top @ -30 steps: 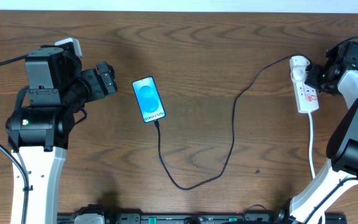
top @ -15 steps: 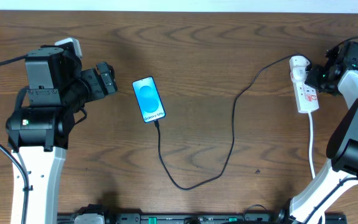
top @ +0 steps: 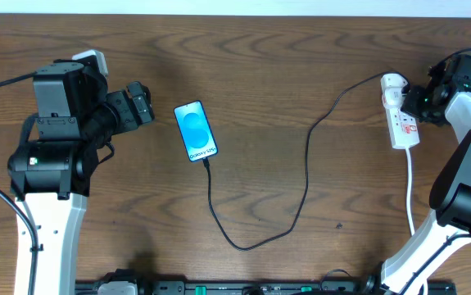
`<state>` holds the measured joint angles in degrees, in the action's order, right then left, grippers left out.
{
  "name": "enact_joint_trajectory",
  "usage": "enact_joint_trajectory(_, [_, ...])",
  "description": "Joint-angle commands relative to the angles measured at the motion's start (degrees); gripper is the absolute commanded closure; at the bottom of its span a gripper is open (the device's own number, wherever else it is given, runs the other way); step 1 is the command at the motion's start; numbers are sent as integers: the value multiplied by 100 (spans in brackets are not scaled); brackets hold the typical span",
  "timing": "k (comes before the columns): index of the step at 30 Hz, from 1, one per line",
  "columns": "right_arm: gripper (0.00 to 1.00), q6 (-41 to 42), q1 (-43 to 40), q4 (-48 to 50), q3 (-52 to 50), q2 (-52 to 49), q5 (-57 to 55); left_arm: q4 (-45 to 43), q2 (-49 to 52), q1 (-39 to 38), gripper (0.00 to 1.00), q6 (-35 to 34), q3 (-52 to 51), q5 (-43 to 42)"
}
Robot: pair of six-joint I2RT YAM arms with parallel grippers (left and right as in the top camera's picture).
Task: Plug charger to phone and switch on socket
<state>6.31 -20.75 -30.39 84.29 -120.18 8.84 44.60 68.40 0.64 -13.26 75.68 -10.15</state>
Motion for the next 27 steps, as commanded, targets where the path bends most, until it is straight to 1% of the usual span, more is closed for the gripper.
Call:
enact_joint_trajectory(1, [99, 50, 557, -264, -264, -92, 1794, -4, 7, 17, 4, 33, -2, 13])
enact_joint_trajectory(9, [99, 59, 15, -267, -264, 942, 1696, -4, 7, 17, 4, 33, -2, 13])
enact_joint_trajectory(15, [99, 136, -94, -474, -264, 1027, 1637, -4, 7, 17, 4, 33, -2, 13])
enact_joint_trajectory(17, [99, 127, -96, -686, -264, 1141, 1637, -4, 7, 17, 4, 31, -2, 15])
enact_joint_trajectory(23, [98, -511, -90, -1792, -264, 2409, 1917, -2, 7, 17, 4, 33, -2, 13])
enact_joint_trajectory(25, [96, -533, -87, -2087, -264, 2929, 1915, -4, 7, 17, 4, 33, -2, 13])
enact_joint_trajectory(26, [92, -533, -90, -2229, -264, 3217, 1915, -4, 7, 17, 4, 33, -2, 13])
enact_joint_trajectory(27, [84, -533, -90, -2341, -264, 3484, 1915, -4, 7, 17, 4, 31, -2, 13])
